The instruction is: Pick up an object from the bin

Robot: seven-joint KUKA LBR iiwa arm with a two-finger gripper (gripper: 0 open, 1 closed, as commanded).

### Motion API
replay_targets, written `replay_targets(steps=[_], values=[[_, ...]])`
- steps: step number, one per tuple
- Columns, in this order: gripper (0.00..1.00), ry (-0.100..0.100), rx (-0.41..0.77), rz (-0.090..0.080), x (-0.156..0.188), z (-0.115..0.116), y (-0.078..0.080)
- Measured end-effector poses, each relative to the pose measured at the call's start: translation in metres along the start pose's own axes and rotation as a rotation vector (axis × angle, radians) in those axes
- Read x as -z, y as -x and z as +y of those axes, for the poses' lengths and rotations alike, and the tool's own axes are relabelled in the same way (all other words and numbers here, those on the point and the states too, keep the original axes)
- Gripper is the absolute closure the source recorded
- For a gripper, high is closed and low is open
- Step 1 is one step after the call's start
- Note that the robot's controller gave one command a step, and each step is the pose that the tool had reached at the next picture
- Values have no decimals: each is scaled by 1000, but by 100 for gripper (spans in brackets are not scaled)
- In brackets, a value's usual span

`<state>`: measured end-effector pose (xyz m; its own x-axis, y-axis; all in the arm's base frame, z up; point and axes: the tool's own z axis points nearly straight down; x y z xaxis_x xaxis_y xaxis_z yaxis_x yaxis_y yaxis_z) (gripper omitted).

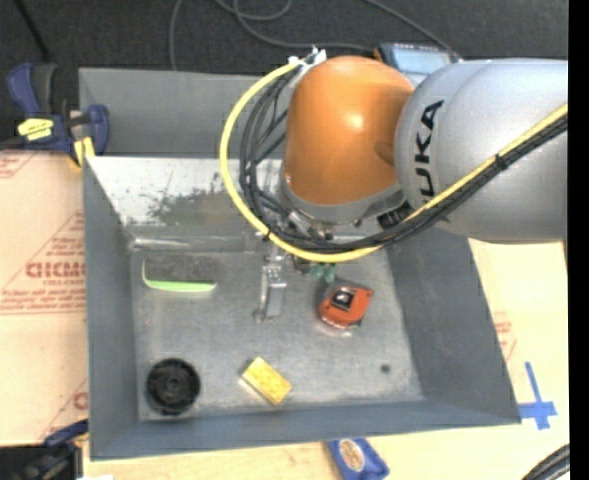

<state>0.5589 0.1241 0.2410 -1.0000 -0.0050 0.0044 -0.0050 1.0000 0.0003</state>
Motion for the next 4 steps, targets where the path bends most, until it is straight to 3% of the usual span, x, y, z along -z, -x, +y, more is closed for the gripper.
replay_targets(steps=[1, 2, 3, 4], values=[[0, 1, -4, -6, 4, -1, 1], [0, 0, 69, -14, -54, 24, 26], [0, 0, 172, -15, -79, 63, 94], [0, 1, 80, -6, -115, 59, 77]])
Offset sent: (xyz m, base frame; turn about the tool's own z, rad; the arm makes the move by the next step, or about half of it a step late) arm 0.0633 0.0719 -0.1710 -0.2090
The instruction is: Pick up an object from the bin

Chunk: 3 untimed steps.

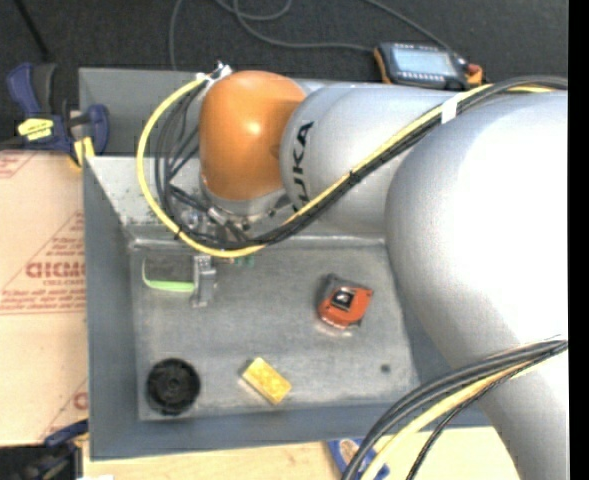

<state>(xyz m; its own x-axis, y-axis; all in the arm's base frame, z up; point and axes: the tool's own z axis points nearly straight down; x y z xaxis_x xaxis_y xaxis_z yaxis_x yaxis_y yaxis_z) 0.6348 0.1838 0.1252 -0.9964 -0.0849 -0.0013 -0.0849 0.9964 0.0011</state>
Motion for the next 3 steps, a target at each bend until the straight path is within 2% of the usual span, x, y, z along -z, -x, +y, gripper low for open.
replay_targets(steps=[1, 2, 3], values=[[0, 0, 46, -7, -52, 8, 2], [100, 1, -127, -3, -55, 16, 1], [100, 1, -127, -3, -55, 16, 1]])
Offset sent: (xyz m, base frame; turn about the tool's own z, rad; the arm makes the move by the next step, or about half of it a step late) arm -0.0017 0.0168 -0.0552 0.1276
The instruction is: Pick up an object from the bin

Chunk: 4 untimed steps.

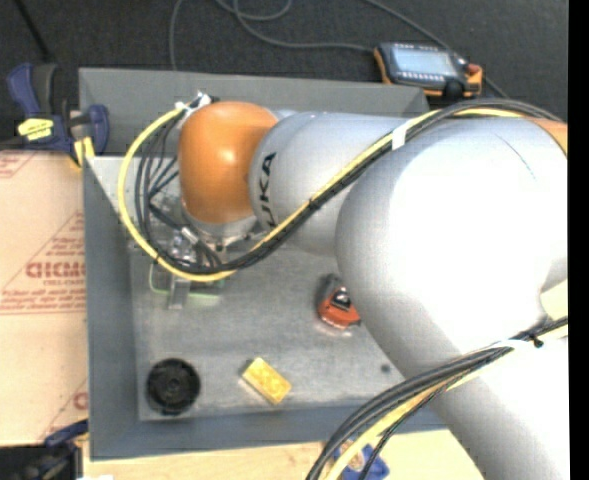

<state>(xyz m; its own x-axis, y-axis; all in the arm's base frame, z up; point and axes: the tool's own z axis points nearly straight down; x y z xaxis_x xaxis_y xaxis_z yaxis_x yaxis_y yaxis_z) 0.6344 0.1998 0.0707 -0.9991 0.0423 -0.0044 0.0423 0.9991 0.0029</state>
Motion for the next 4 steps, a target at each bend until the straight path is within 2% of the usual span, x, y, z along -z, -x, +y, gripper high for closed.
replay_targets(steps=[4], values=[[100, 0, 0, 0, 31, 0, 1]])
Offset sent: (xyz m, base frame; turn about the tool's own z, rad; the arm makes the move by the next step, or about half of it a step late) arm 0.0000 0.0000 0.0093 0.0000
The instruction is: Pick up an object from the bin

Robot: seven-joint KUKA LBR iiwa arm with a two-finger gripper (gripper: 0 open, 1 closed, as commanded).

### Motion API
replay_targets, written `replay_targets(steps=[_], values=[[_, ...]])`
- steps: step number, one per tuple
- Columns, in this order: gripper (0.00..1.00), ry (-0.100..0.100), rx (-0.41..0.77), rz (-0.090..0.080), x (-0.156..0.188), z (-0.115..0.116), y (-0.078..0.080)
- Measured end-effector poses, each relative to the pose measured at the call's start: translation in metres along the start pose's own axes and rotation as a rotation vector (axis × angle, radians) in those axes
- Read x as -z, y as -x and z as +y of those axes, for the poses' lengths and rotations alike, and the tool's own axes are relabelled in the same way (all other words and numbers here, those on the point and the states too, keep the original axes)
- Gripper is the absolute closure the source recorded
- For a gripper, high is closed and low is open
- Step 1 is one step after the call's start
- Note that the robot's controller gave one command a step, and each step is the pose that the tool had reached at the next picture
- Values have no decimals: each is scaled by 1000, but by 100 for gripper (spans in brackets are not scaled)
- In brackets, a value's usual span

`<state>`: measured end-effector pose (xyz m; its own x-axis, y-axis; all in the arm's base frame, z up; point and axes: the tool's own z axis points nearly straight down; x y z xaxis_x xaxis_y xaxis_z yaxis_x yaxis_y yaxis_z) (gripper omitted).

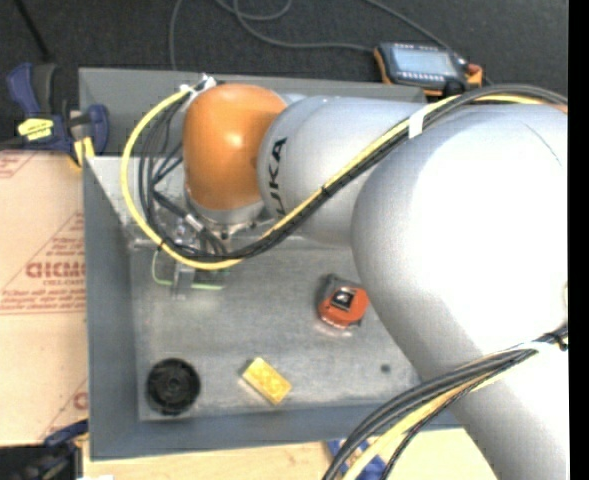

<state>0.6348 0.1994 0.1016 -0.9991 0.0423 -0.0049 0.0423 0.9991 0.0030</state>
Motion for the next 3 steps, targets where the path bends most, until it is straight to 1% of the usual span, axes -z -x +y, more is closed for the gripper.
replay_targets(steps=[1, 2, 3], values=[[100, -1, 0, 4, 11, 0, -1], [100, -1, -1, 4, 27, 0, 0], [100, 0, -1, -1, 38, 0, 1]])
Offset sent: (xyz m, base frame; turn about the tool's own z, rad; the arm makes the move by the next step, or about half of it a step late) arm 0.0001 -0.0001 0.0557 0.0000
